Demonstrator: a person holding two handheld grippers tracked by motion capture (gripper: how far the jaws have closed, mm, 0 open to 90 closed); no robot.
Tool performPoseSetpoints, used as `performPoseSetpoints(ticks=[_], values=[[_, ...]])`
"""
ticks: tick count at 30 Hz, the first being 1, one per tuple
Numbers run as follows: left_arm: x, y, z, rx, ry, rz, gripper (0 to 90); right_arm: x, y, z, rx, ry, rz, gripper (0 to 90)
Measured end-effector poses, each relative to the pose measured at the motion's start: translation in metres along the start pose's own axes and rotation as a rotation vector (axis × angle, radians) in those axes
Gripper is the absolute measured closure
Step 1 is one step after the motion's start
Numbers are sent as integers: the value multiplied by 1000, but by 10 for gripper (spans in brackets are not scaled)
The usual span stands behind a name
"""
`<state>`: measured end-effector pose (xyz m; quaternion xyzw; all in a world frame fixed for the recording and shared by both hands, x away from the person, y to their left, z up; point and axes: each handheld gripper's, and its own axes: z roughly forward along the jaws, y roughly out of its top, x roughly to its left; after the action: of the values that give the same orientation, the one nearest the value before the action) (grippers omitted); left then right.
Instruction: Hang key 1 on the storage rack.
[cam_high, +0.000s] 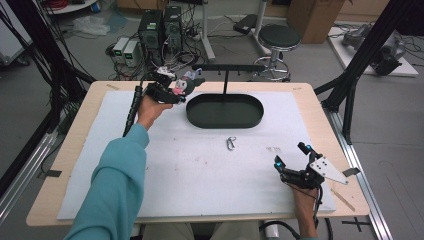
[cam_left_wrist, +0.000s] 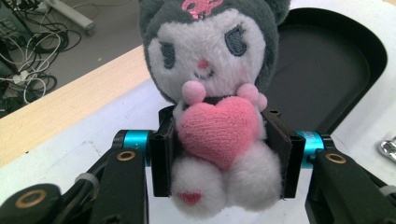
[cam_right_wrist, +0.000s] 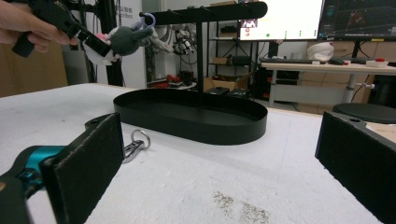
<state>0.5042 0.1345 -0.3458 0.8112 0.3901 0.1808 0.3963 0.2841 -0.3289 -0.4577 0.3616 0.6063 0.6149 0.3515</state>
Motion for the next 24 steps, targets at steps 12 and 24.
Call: performPoseSetpoints(ticks=[12, 24], values=[[4, -3, 6, -35, 16, 9, 495, 0, 0, 0, 0, -1, -1, 6], [5, -2, -5, -197, -21, 61, 17, 0, 0, 0, 0, -1, 0, 6]])
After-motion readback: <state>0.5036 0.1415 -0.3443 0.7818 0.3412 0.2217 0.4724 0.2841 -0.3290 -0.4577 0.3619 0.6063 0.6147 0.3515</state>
